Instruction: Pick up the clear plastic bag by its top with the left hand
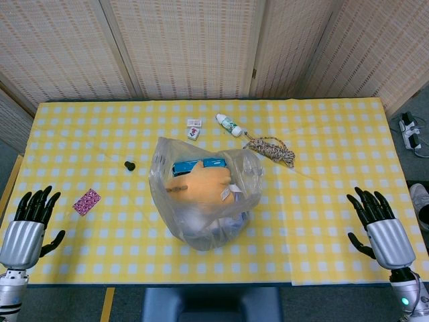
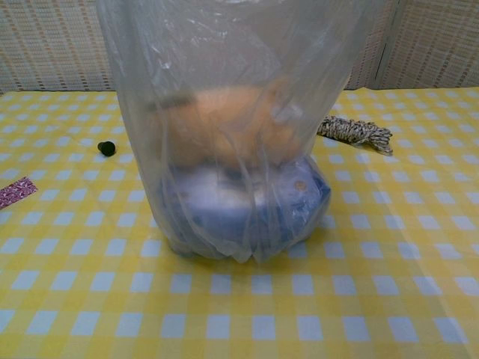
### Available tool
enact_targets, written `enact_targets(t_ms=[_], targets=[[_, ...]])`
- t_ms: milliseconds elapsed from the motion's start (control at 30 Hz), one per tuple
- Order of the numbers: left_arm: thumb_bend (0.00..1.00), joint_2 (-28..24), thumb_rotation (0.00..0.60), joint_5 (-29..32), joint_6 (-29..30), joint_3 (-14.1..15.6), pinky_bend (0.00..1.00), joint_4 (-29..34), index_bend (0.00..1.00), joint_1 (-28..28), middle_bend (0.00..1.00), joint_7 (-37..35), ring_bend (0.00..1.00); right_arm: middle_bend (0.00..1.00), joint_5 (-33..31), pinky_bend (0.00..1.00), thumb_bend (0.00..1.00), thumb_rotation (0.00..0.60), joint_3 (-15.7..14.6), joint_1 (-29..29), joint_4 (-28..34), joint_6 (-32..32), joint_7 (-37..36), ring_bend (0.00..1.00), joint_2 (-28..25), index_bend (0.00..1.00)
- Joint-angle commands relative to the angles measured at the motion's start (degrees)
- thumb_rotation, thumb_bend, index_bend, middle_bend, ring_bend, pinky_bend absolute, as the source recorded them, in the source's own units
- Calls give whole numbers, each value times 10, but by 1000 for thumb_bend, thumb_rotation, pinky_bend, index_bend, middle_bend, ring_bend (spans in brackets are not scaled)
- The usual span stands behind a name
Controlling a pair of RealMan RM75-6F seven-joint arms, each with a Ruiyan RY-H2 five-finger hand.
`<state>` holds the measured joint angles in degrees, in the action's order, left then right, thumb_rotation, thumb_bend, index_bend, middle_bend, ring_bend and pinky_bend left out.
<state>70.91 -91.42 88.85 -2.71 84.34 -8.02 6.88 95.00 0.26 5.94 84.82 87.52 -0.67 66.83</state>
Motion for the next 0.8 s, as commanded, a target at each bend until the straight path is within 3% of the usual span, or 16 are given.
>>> enact_targets(t_ms=[33,133,200,367,467,667,800], targets=[[309,-1,600,-11,0,6,20,3,0,-1,0,-15,16,0,6,0,335,600,-3,0,1,3,-6,0,-3,0],[308,-9,600,-45,5,19,72,2,0,-8,17,-72,36,0,17,0,335,600,-9,-2,4,9,-11,0,-9,0],[308,-21,600,-72,6,33,120,7,5,-17,42,-156,65,0,25,0,335,600,-11,-5,8,19,-18,0,-14,0],[282,-103,600,-127,-9,64,231,23,57,-77,97,-518,134,0,36,0,335,600,-16,-8,7,29,-29,0,-17,0],[243,-158,600,-154,-4,70,237,24,67,-112,99,-659,127,0,38,0,336,600,-18,-7,5,24,-28,0,-15,0],[228,-231,600,-217,-18,84,255,50,59,-197,114,-873,131,0,34,0,336,600,-21,-8,6,21,-39,0,-21,0],[201,-245,600,-223,-34,75,213,50,49,-242,103,-930,84,0,34,0,335,600,-21,-6,4,17,-48,0,-22,0]])
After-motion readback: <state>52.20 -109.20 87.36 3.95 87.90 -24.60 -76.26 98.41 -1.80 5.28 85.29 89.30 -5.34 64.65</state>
